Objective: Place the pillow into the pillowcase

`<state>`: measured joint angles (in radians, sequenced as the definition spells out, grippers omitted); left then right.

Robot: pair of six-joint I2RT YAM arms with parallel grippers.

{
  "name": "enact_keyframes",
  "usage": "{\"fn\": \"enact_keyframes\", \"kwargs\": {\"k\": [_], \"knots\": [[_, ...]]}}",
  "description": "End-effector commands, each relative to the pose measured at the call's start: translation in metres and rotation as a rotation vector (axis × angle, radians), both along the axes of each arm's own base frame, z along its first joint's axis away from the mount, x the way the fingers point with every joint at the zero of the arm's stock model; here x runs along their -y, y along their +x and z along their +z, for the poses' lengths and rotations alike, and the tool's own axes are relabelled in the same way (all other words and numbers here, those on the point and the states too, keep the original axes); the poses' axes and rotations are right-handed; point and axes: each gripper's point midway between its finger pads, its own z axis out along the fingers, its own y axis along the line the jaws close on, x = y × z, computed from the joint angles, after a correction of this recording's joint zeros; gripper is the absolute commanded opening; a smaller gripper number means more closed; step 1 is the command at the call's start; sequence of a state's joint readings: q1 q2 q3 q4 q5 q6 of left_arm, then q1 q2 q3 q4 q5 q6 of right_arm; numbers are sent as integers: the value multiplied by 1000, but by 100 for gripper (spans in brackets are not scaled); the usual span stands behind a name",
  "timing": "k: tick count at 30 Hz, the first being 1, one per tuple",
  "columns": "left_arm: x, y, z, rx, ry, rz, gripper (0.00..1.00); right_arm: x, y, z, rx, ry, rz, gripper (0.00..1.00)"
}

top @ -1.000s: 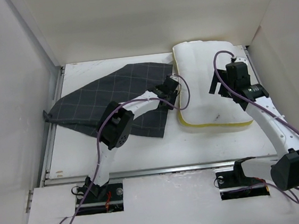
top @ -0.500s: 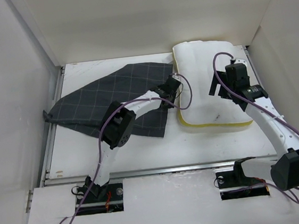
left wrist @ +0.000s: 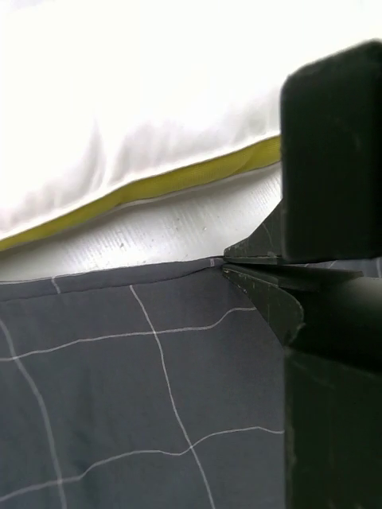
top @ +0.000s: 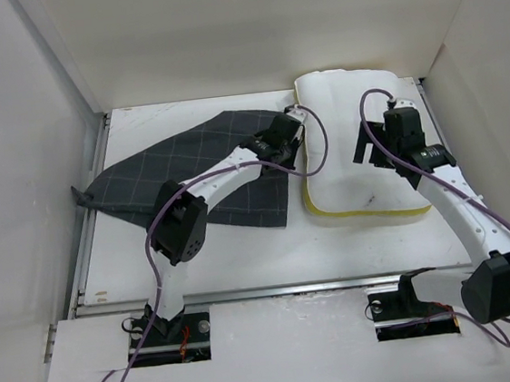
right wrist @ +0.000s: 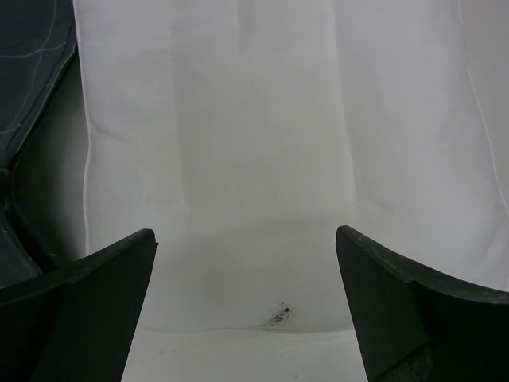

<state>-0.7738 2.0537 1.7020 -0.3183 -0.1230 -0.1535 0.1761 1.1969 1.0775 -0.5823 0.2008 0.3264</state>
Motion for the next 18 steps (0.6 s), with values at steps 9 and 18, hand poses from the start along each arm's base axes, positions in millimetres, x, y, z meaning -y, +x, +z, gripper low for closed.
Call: {"fn": "enact_keyframes", "kwargs": {"k": [9, 18], "knots": [[-2, -4, 29, -19, -78, -101, 0, -44, 27, -3, 40, 48, 206, 100], [-6, 5, 13, -58, -59, -79, 0, -40, 28, -3, 41, 36, 190, 100]]}}
